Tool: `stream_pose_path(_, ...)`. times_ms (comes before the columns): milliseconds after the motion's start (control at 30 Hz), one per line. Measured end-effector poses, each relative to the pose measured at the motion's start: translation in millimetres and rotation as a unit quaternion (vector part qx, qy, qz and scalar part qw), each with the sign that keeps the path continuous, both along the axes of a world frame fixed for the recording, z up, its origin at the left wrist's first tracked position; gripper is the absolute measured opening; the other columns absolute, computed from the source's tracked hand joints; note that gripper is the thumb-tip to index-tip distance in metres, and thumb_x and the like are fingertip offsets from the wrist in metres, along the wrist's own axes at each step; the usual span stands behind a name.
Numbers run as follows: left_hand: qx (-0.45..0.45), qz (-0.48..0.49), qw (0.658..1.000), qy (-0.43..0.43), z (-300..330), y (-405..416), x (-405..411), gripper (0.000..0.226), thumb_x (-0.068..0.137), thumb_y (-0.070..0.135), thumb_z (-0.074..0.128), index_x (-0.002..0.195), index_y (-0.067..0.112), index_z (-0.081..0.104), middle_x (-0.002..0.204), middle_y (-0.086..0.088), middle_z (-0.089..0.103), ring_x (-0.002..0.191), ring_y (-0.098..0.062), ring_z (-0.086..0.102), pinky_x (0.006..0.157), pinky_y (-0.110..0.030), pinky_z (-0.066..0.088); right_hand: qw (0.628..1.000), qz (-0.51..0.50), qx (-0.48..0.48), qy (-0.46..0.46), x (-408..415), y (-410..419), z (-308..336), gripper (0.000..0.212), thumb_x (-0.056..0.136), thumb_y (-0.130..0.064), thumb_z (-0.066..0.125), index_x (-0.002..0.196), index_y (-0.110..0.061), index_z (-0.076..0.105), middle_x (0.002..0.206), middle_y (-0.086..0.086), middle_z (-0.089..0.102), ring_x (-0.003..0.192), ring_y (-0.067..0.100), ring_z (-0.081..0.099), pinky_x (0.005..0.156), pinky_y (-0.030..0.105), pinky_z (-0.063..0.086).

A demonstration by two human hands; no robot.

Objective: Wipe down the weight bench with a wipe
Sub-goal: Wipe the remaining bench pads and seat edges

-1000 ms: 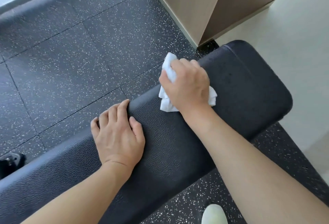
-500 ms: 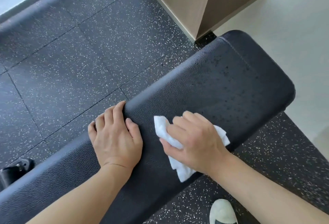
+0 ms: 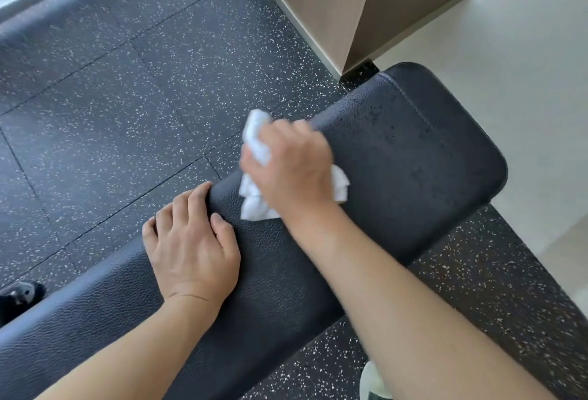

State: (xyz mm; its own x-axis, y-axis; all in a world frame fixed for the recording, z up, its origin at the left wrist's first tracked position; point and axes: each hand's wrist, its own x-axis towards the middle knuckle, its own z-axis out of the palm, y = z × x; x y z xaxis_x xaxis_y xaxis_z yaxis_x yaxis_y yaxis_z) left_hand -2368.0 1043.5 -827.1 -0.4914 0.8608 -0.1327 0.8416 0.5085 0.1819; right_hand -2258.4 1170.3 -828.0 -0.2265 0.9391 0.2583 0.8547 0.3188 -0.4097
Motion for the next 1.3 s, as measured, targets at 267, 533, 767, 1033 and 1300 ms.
stream_pose_path(267, -0.004, 0.001, 1.000, 0.003, -2, 0, -2, 0.055, 0.094, 0.036, 0.032, 0.144, 0.021, 0.049, 0.136, -0.009, 0.059, 0.123, -0.038, 0.049, 0.113, -0.058, 0.030, 0.990, 0.123, 0.025, 0.060, 27, -80, -11, 0.024, 0.093, -0.040, 0.063, 0.086, -0.017, 0.061, 0.070, 0.001, 0.050, 0.069, 0.027, 0.046, 0.061, 0.044, 0.035)
stream_pose_path(533, 0.006, -0.004, 1.000, 0.000, -2, -1, -2, 0.053, 0.095, 0.036, 0.034, 0.144, 0.020, 0.049, 0.134, -0.008, 0.059, 0.123, -0.036, 0.049, 0.114, -0.059, 0.031, 0.996, 0.006, 0.076, -0.036, 151, -4, -13, 0.035, 0.091, -0.035, 0.064, 0.069, -0.021, 0.041, 0.063, 0.003, 0.041, 0.061, 0.029, 0.041, 0.056, 0.045, 0.039)
stream_pose_path(767, 0.009, -0.002, 1.000, 0.001, -1, -1, -2, 0.052, 0.094, 0.034, 0.034, 0.140, 0.018, 0.051, 0.133, -0.009, 0.058, 0.122, -0.037, 0.048, 0.114, -0.058, 0.030, 0.998, 0.067, 0.001, -0.012, -6, -9, -4, 0.026, 0.087, -0.041, 0.066, 0.088, -0.015, 0.068, 0.075, 0.002, 0.061, 0.073, 0.029, 0.055, 0.064, 0.038, 0.030)
stream_pose_path(1033, 0.009, -0.004, 1.000, 0.015, -6, -2, -3, 0.048, 0.094, 0.031, 0.032, 0.134, 0.013, 0.052, 0.128, -0.009, 0.059, 0.117, -0.037, 0.049, 0.109, -0.057, 0.034, 0.989, 0.128, 0.006, 0.075, -26, -24, -7, 0.025, 0.083, -0.038, 0.075, 0.089, -0.014, 0.071, 0.072, 0.002, 0.061, 0.071, 0.030, 0.055, 0.065, 0.040, 0.035)
stream_pose_path(1300, 0.011, -0.007, 1.000, 0.016, -4, -1, -3, 0.054, 0.094, 0.035, 0.034, 0.143, 0.019, 0.049, 0.134, -0.009, 0.059, 0.119, -0.037, 0.049, 0.111, -0.060, 0.033, 0.998, -0.058, 0.036, -0.003, 125, 76, -6, 0.029, 0.090, -0.035, 0.061, 0.072, -0.018, 0.047, 0.070, 0.012, 0.059, 0.067, 0.037, 0.055, 0.059, 0.041, 0.039)
